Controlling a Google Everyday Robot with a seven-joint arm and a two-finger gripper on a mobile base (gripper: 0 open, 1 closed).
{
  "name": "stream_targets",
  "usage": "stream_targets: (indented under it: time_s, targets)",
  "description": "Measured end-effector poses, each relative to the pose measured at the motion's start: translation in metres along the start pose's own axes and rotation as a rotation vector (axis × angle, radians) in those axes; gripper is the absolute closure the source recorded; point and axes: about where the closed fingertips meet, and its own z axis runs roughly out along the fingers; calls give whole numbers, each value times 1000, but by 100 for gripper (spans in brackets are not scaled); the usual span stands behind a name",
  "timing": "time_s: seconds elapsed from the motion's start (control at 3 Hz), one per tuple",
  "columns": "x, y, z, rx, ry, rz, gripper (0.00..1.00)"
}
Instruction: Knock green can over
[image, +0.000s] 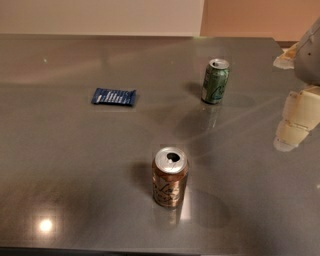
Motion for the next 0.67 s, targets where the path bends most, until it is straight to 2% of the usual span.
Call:
stream_targets:
  time_s: [0.33, 0.67]
  targets:
    - [-1, -5, -1, 5, -7, 12, 0]
    - [-3, -25, 3, 7, -52, 42, 0]
